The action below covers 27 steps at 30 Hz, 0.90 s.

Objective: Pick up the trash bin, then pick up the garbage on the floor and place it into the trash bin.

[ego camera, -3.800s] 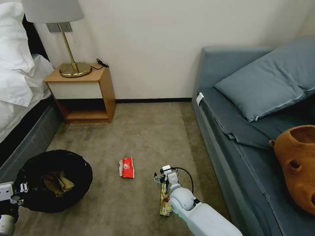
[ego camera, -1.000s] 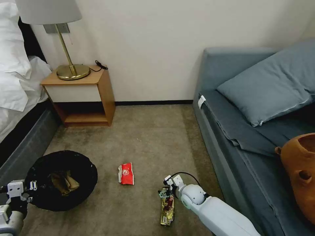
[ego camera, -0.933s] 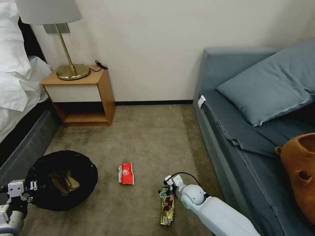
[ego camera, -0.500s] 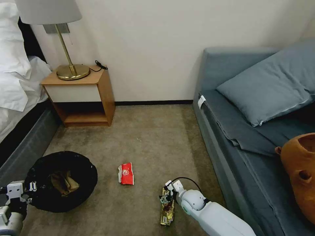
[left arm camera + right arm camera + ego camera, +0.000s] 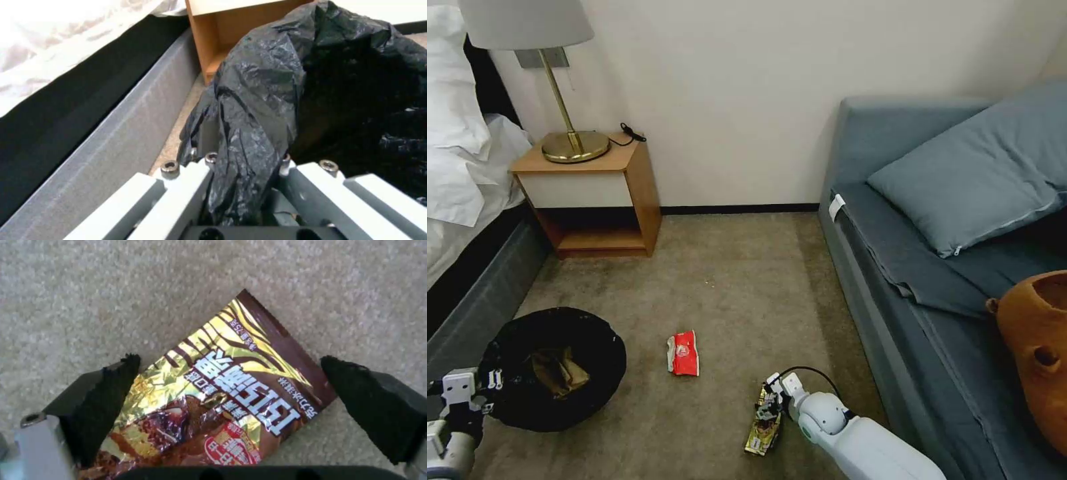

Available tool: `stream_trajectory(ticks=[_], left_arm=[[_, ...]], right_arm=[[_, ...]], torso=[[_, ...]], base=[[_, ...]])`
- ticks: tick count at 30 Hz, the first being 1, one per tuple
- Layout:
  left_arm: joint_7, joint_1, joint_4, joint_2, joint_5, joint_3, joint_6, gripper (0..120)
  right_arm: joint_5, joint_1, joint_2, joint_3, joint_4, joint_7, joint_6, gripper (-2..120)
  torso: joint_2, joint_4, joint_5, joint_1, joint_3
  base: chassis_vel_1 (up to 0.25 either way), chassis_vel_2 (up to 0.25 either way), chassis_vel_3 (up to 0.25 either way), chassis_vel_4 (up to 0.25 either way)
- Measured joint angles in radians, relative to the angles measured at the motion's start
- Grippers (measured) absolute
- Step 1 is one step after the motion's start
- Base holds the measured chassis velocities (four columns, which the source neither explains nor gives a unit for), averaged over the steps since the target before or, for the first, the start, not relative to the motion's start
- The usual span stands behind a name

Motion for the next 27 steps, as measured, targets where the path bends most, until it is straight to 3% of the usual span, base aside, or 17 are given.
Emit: stream_trajectory(ticks=[27], left_arm=[[0.006, -0.023, 0.024, 0.008, -0.002, 0.011, -0.011, 4]], right_arm=[[0.036, -0.025, -0.043, 0.025, 0.077, 0.051, -0.025, 100]], torso=[[0.0, 0.0, 0.0001, 0.0, 0.0]], base=[[0.0, 0.0, 0.0, 0.0]])
